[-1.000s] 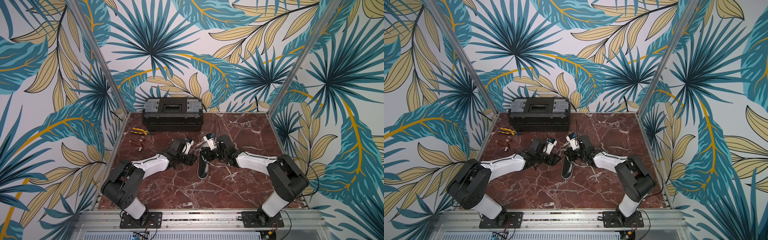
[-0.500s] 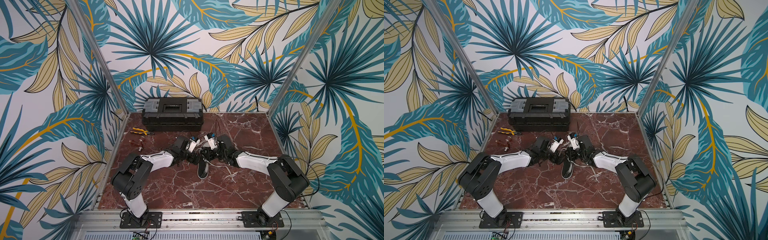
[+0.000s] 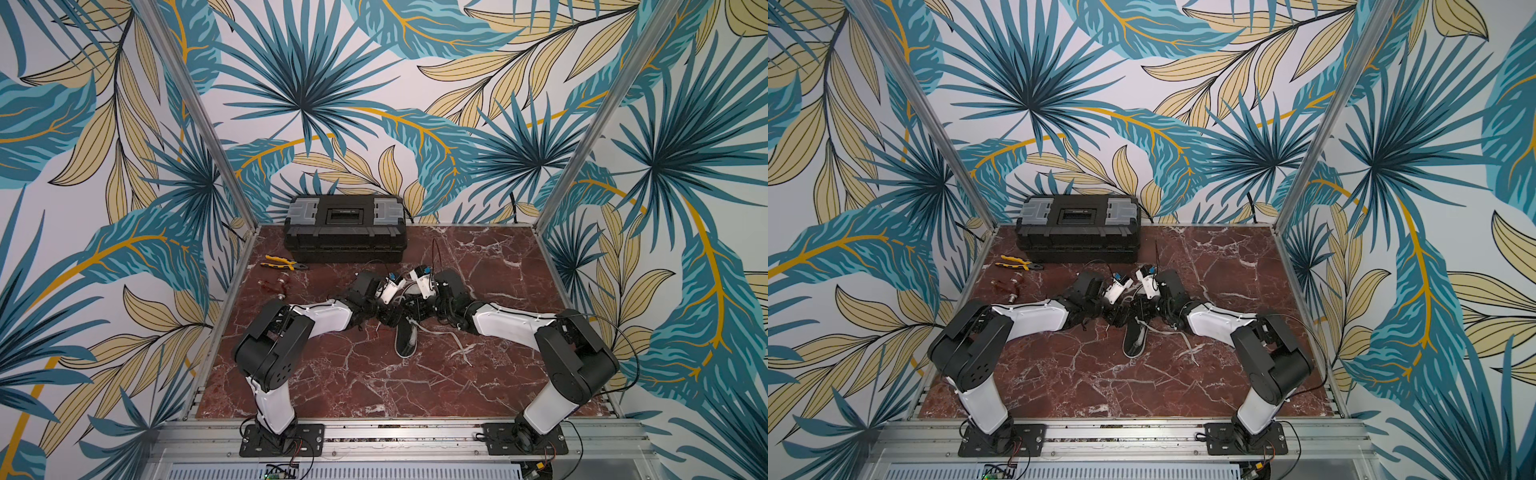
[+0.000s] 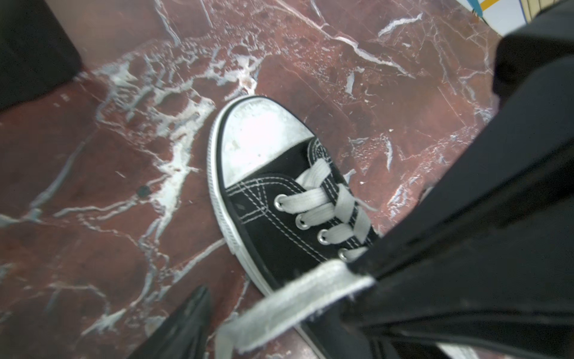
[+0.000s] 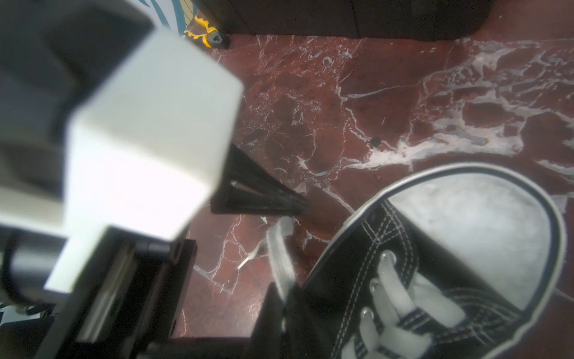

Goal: Tie the shoes
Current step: Wrap the shoelace around the shoelace.

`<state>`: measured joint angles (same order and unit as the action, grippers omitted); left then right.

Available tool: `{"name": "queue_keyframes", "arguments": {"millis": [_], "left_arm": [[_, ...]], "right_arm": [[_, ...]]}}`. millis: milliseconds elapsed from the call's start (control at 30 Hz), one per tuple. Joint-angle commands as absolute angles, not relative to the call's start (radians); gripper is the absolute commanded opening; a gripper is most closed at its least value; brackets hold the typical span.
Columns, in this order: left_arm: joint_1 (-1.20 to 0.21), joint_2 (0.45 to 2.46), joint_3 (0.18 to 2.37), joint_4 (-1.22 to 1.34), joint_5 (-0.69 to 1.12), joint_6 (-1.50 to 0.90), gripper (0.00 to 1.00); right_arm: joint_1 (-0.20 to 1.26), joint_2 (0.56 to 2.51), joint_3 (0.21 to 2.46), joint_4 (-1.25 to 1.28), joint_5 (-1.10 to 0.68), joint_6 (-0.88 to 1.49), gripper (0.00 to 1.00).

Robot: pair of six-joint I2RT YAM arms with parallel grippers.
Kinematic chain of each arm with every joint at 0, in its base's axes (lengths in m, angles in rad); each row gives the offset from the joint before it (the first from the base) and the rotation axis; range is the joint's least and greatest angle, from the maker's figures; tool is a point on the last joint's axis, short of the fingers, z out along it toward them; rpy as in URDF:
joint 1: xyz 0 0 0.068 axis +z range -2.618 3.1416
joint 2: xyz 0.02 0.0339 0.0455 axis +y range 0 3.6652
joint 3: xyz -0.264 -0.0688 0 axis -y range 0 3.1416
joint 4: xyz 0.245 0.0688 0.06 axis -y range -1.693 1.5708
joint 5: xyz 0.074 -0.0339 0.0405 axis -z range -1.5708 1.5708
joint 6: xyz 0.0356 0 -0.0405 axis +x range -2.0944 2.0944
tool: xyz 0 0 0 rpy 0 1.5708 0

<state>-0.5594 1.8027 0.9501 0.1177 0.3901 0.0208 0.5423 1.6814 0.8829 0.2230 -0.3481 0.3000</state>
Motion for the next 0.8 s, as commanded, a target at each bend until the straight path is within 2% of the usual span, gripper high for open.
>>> {"name": "queue_keyframes", "arguments": {"millis": [0, 133, 333, 767], "left_arm": [[-0.562, 1.815, 1.005, 0.164, 0.429, 0.029, 0.66], [-0.561, 1.819, 1.001, 0.170, 0.442, 0.020, 0.52], [-0.562, 1.818, 0.990, 0.203, 0.457, -0.009, 0.39], [-0.563, 1.824, 0.979, 0.250, 0.457, -0.009, 0.39]], "right_arm": [[0.543, 1.658, 0.888, 0.188, -0.348, 0.308, 0.10], [0.543, 1.655, 0.890, 0.179, -0.347, 0.306, 0.10], [0.543, 1.649, 0.884, 0.177, -0.348, 0.313, 0.10], [0.543, 1.646, 0.877, 0.177, -0.338, 0.356, 0.10]]}}
